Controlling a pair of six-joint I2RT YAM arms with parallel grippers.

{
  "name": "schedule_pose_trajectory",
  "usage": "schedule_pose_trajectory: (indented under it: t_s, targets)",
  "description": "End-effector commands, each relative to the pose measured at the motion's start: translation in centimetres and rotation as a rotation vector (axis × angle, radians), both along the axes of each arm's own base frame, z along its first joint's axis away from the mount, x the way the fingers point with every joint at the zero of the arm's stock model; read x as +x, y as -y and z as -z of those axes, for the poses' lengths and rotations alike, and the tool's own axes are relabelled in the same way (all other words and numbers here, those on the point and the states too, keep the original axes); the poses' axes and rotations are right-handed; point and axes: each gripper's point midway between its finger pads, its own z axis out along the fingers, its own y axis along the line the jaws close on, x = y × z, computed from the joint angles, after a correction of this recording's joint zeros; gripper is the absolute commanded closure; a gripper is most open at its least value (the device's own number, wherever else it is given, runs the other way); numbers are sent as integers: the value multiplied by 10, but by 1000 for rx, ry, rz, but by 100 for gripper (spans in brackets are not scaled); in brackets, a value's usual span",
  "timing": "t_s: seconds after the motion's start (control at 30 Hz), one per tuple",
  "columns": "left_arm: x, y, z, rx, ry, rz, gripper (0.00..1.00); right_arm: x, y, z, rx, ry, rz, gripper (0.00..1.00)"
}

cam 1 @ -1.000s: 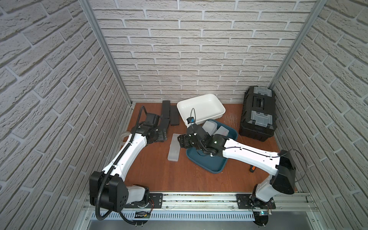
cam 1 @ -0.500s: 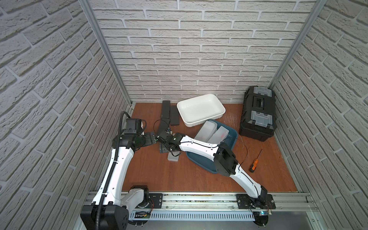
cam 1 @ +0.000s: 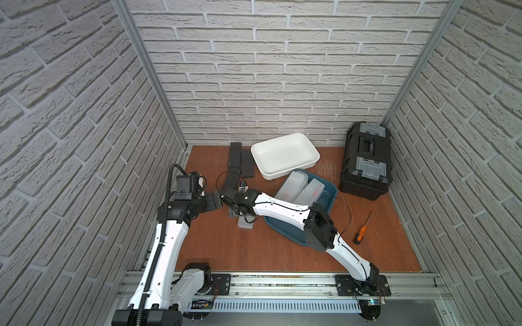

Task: Place the pencil cases by color into the storage box
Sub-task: Pick up the pencil case from the center of the board.

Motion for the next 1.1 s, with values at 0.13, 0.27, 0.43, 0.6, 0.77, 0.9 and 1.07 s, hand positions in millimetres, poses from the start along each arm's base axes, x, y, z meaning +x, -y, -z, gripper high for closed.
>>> schedule_pose_trajectory:
  t_s: [0.13, 0.27, 0.43, 0.6, 0.77, 0.9, 1.07]
  targets:
    - [6, -15, -4, -59, 45, -75, 2, 4, 5, -25, 50, 44, 93, 10]
    - [8, 3, -17, -162, 106, 0, 2, 6, 8, -18, 48, 23, 111, 10]
    - [3, 6, -35, -188, 201, 21, 2, 9, 19, -9, 38, -2, 147, 10]
    - [-2, 0, -56, -261, 317, -8, 2, 10, 28, 6, 35, -44, 174, 10]
    - [-6, 7, -85, -282, 430, 30, 2, 12, 29, 15, 34, -58, 184, 11]
    - [-11, 26, -118, -332, 541, 143, 2, 11, 30, 25, 8, -77, 182, 11]
    - [-18, 37, -138, -339, 588, 213, 2, 12, 24, 41, 9, -109, 164, 12]
